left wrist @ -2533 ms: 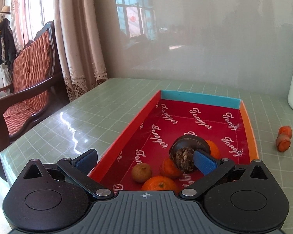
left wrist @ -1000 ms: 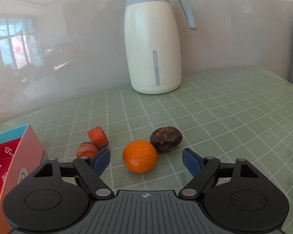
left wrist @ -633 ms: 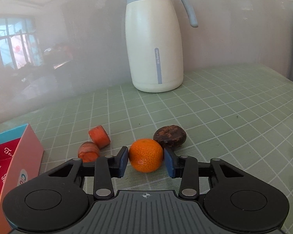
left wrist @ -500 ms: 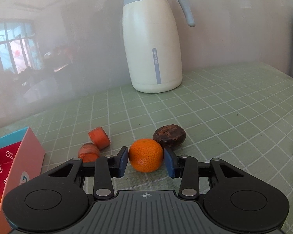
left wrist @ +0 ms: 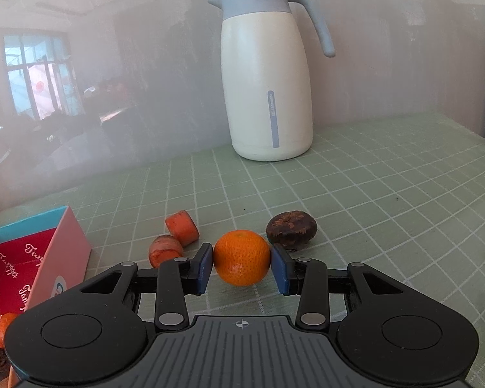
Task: Organize fruits
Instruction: 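Carry the mandarin into the red box and open the left gripper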
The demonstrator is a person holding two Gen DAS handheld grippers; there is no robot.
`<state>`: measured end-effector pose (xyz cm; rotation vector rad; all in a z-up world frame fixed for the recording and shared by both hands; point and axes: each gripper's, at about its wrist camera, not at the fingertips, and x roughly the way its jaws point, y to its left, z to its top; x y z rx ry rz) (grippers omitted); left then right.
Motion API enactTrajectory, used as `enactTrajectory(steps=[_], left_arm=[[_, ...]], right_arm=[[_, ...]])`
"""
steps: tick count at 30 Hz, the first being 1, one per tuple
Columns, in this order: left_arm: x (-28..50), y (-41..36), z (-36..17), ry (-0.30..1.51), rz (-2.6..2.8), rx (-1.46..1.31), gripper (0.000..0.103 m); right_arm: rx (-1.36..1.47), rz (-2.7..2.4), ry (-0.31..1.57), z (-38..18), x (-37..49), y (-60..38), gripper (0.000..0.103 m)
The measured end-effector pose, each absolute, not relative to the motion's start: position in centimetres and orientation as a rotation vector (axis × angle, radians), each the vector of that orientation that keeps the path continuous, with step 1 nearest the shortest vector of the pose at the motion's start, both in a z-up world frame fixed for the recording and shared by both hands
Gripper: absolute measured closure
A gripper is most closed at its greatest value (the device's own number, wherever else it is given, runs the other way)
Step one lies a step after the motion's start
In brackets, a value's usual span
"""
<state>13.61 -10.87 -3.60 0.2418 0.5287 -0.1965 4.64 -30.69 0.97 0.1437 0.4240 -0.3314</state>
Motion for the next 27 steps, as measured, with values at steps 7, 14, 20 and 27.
enactTrajectory(steps=[7, 14, 20, 27], left_arm=[[11.9, -9.2, -2.5, 0.487, -0.175, 0.231, 0.064], [9.8, -6.5, -0.6, 0.398, -0.116, 0.238, 0.064], [8.4, -2.4, 0.8, 0.335, -0.005, 0.222, 0.064], [8.2, 3.3, 0.5, 0.350, 0.147, 0.173, 0.064]], right_arm=[[0.129, -0.323, 0.432, 0.8, 5.0, -30.0, 0.000], [0.113, -0.302, 0.450, 0.6, 5.7, -28.7, 0.000], [0.081, -0.273, 0.462, 0.4, 6.5, -26.9, 0.000], [0.041, -0.233, 0.474, 0.1, 7.4, -24.3, 0.000]])
